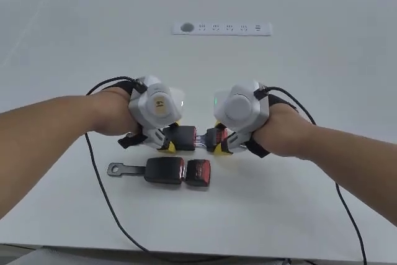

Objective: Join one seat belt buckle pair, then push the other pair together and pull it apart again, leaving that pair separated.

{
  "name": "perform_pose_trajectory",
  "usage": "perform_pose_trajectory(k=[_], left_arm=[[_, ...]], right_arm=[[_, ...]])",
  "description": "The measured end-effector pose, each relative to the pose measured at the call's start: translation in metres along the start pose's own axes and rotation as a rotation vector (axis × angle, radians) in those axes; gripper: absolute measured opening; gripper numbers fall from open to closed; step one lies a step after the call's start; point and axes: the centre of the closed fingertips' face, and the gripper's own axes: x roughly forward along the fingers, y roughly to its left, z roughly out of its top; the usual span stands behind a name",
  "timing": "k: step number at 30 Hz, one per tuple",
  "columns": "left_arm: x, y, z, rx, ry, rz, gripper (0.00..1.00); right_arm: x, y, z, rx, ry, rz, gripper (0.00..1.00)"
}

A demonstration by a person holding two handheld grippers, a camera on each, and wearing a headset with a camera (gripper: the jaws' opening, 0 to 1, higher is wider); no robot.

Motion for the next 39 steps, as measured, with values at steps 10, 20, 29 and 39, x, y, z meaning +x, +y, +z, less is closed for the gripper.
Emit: perform_pose_trajectory(k=[10,20,29,39], left_arm=[[-0.003,-0.003,0.004,0.003,-0.016,-0.001,0.33],[-0.002,-0.002,0.004,-0.002,-0.027,-0.001,0.32],[-0.001,0.000,0.002,-0.015,-0.038,0.010,0.32],[-0.001,0.000,0.001,-0.021,-0.035,0.010,0.32]], right_arm=[[0.001,0.001,0.007,0.011,-0.011,-0.006,0.30],[0.003,-0.001,0.008,0.018,-0.013,-0.010,0.29],[0.005,-0.002,0.013,0.010,-0.022,-0.009,0.29],[0.006,-0.001,0.018,0.009,-0.023,-0.006,0.29]])
